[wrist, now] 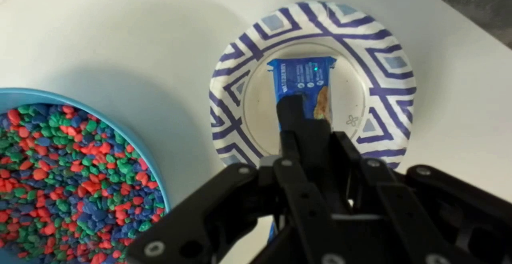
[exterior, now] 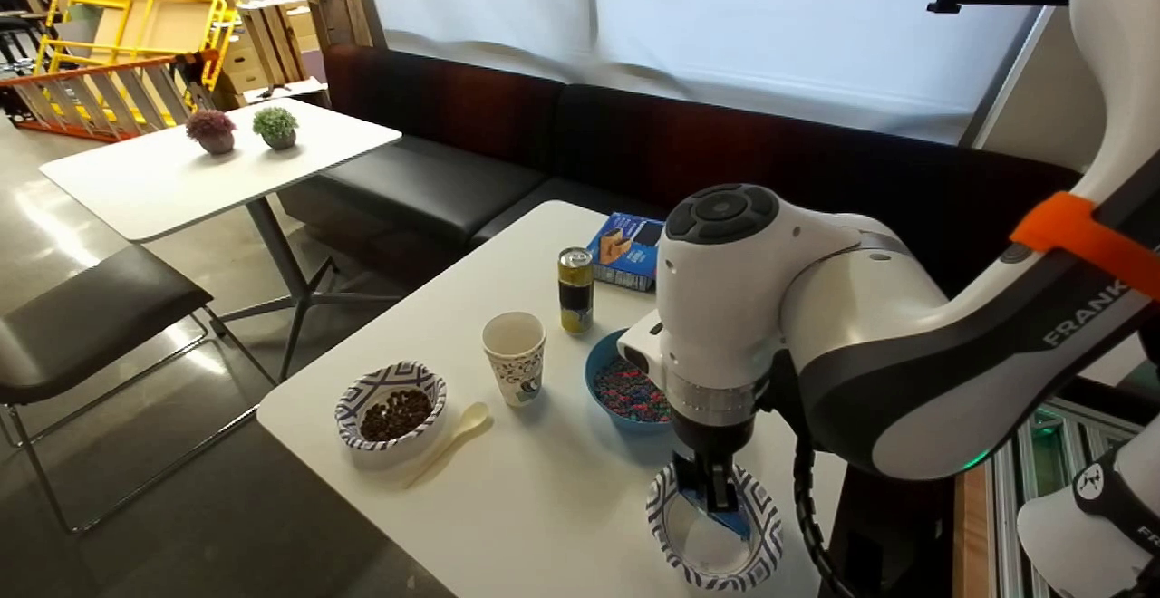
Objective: Put the chocolate bar on the paper plate
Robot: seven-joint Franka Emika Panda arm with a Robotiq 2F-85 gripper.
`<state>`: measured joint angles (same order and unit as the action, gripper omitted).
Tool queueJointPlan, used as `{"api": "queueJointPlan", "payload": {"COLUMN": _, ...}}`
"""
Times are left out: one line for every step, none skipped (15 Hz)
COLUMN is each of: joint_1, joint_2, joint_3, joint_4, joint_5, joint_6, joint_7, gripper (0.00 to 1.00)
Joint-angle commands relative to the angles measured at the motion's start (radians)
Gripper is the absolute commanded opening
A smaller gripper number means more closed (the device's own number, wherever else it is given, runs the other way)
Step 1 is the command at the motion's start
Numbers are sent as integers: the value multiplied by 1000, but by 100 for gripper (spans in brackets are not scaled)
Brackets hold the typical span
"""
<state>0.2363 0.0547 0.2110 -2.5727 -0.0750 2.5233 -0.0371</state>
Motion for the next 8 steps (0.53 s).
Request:
{"api": "queueJointPlan", "payload": {"joint_1": -10, "joint_2": -24, "joint_3": 4, "joint_4": 1, "joint_5": 25, "joint_6": -63, "joint_7": -29, "gripper": 29}}
{"api": "queueJointPlan", "payload": {"joint_1": -10, "joint_2": -20, "joint_3": 4, "joint_4": 6, "joint_5": 27, "joint_6": -69, "joint_7": -36, "gripper": 30}}
{"api": "queueJointPlan", "payload": {"joint_1": -11, "joint_2": -11, "joint_3": 4, "joint_4": 14, "joint_5": 31, "joint_6": -78, "joint_7": -45, "gripper": 39}}
{"api": "queueJointPlan", "payload": {"joint_1": -11, "joint_2": -8, "joint_3": 5, "joint_4": 18, "joint_5": 32, "joint_6": -88, "joint_7": -51, "gripper": 55}}
{"api": "queueJointPlan", "payload": {"joint_1": -11, "joint_2": -11, "joint_3": 6, "joint_4": 21, "joint_5": 34, "joint_6": -95, "joint_7": -56, "gripper": 57}}
{"api": "queueJointPlan", "payload": {"joint_1": -5, "joint_2": -21, "joint_3": 11, "joint_4": 19, "joint_5": 31, "joint_6": -102, "joint_7": -46, "gripper": 64}}
{"api": "queueJointPlan", "payload": {"joint_1": -5, "joint_2": -26, "joint_3": 11, "joint_4": 20, "joint_5": 30, "joint_6": -104, "joint_7": -46, "gripper": 71}}
{"api": "queueJointPlan", "payload": {"joint_1": -5, "joint_2": -41, "joint_3": 12, "joint_4": 17, "joint_5": 31, "joint_6": -106, "joint_7": -41, "gripper": 78}}
